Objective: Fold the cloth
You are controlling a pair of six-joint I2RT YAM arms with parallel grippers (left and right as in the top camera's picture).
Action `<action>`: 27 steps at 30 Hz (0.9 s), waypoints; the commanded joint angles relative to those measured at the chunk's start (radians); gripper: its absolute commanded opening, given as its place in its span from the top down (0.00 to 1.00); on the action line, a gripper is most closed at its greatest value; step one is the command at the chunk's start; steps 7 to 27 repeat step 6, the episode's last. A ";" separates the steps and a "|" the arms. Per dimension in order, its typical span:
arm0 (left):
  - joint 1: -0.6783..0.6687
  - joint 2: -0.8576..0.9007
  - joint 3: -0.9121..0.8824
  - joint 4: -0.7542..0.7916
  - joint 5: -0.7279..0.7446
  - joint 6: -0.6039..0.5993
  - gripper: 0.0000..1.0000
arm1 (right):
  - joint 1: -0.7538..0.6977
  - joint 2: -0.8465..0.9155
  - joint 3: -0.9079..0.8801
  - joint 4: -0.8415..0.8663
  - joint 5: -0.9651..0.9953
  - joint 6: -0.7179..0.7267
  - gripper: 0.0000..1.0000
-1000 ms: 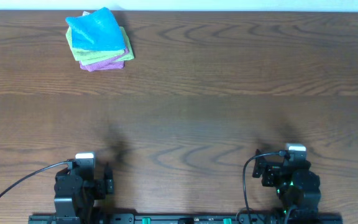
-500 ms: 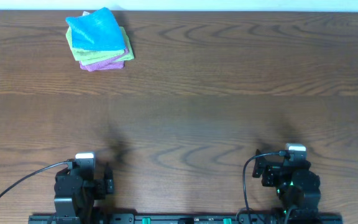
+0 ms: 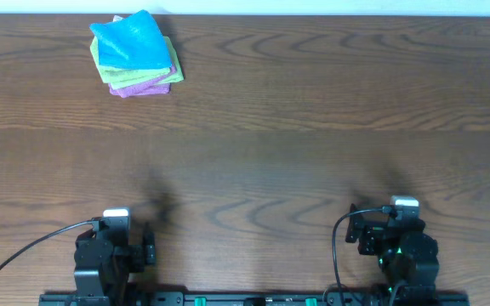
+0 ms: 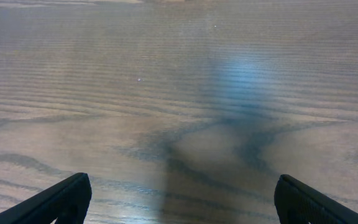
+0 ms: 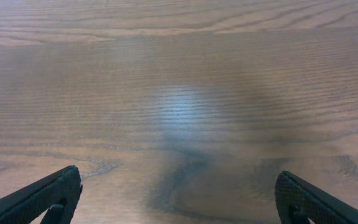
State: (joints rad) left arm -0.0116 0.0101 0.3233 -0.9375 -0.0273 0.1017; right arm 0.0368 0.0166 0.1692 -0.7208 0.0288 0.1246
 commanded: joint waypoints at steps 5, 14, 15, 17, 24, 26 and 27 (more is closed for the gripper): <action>-0.004 -0.006 -0.016 -0.049 -0.009 0.008 0.05 | 0.004 -0.011 -0.010 -0.004 -0.019 -0.010 0.01; -0.004 -0.006 -0.016 -0.049 -0.009 0.008 0.05 | 0.004 -0.011 -0.010 -0.004 -0.019 -0.010 0.01; -0.004 -0.006 -0.016 -0.049 -0.009 0.008 0.05 | 0.004 -0.011 -0.010 -0.004 -0.019 -0.010 0.01; -0.004 -0.006 -0.016 -0.049 -0.009 0.008 0.05 | 0.004 -0.011 -0.010 -0.004 -0.019 -0.010 0.01; -0.004 -0.006 -0.016 -0.049 -0.009 0.008 0.05 | 0.004 -0.011 -0.010 -0.004 -0.019 -0.010 0.01; -0.004 -0.006 -0.016 -0.049 -0.009 0.008 0.05 | 0.004 -0.011 -0.010 -0.004 -0.019 -0.010 0.01; -0.004 -0.006 -0.016 -0.049 -0.009 0.008 0.05 | 0.004 -0.011 -0.010 -0.004 -0.019 -0.010 0.01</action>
